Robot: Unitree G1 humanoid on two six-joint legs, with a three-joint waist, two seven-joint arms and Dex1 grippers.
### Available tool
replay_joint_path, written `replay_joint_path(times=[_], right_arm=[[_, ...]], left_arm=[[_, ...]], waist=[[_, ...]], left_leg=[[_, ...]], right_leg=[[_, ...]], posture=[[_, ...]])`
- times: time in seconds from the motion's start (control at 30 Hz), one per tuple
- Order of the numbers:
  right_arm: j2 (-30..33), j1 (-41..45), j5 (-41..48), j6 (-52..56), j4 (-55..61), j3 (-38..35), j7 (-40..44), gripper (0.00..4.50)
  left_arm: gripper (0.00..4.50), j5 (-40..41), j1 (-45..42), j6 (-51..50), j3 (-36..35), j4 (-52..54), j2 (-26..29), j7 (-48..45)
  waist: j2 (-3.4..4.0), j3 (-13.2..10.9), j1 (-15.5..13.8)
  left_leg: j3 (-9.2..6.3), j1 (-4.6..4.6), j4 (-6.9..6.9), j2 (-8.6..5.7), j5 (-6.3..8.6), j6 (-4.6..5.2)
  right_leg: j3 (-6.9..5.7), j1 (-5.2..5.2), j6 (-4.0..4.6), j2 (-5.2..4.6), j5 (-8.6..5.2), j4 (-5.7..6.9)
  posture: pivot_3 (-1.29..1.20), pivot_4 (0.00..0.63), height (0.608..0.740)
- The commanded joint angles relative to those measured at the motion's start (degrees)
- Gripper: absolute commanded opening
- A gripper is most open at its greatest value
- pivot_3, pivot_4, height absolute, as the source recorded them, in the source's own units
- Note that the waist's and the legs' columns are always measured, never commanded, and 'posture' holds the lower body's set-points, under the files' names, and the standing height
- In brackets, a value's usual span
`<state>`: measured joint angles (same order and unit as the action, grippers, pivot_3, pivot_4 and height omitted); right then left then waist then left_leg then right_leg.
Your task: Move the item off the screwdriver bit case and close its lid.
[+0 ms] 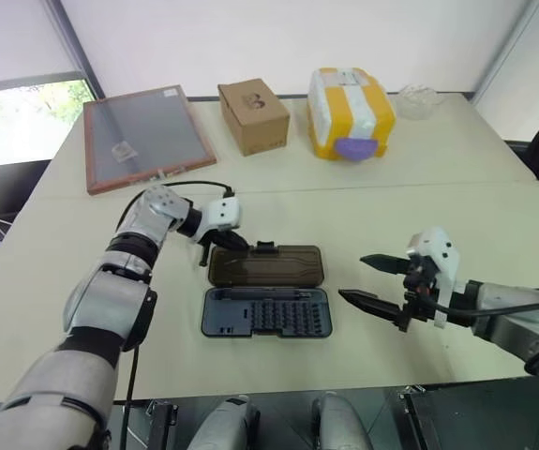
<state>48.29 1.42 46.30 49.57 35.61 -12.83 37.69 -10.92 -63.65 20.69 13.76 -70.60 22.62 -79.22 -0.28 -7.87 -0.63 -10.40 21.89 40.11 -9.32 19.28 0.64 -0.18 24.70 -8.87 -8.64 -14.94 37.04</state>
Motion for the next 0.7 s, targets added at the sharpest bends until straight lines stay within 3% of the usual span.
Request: replay_joint_path(times=[0.03, 0.27, 0.43, 0.53, 0.6, 0.7], right_arm=[[-0.2, 1.1, -0.1, -1.4, 0.2, -0.4, 0.7, 4.5], [-0.1, 1.7, -0.8, -1.5, -0.2, 0.1, 1.2, 4.5], [-0.1, 2.1, -0.5, -1.6, -0.5, -1.2, 1.6, 4.5], [-1.1, 5.1, -2.8, -3.4, -2.0, -1.5, -0.9, 4.5], [-2.6, 9.9, -5.1, -4.3, -5.0, -0.6, -4.0, 4.5], [-3.7, 14.8, -9.4, -6.0, -8.8, 2.4, -5.6, 4.5]], left_arm=[[0.95, 0.7, -0.6, -0.4, -1.4, 1.4, 1.2, 1.8], [4.47, 5.4, -0.9, -3.5, -5.9, 1.8, -0.1, 2.4], [4.47, 15.8, -2.6, -19.0, -15.5, 4.8, 1.0, 0.2], [4.47, 20.1, 2.6, -28.0, -18.0, 15.7, 3.1, -0.9], [4.47, 23.5, 12.2, -36.7, -18.4, 33.2, 4.9, 0.5], [3.6, 30.7, 27.6, -52.2, -20.0, 61.6, 8.0, 5.2]], waist=[[0.0, 0.0, 0.0], [0.0, 0.0, -0.1], [0.0, 0.0, 0.1], [0.0, 0.0, 0.6], [0.09, 0.1, 1.5], [0.2, 0.1, 2.5]], left_leg=[[0.0, 0.0, 0.0, 0.0, 0.0, 0.0], [-0.01, 0.02, 0.02, -0.01, 0.0, 0.0], [-0.01, 0.04, 0.02, 0.0, 0.0, 0.0], [-0.01, 0.2, 0.05, 0.0, 0.0, 0.0], [-0.01, 0.19, 0.05, 0.0, 0.0, 0.0], [0.02, 0.1, -0.07, 0.03, 0.0, -0.01]], right_leg=[[0.0, 0.0, 0.0, 0.0, 0.0, 0.0], [0.0, 0.0, 0.0, -0.01, 0.0, 0.01], [0.0, 0.05, 0.0, 0.0, 0.0, 0.04], [0.01, 0.21, 0.0, -0.01, 0.0, 0.1], [0.02, 0.22, 0.0, -0.03, 0.0, 0.14], [0.16, 0.23, 0.0, -0.04, 0.0, 0.2]], posture=[[0.0, 0.15, 0.74], [0.0, 0.15, 0.74], [0.0, 0.15, 0.74], [0.0, 0.15, 0.74], [0.0, 0.15, 0.74], [0.0, 0.15, 0.74]])
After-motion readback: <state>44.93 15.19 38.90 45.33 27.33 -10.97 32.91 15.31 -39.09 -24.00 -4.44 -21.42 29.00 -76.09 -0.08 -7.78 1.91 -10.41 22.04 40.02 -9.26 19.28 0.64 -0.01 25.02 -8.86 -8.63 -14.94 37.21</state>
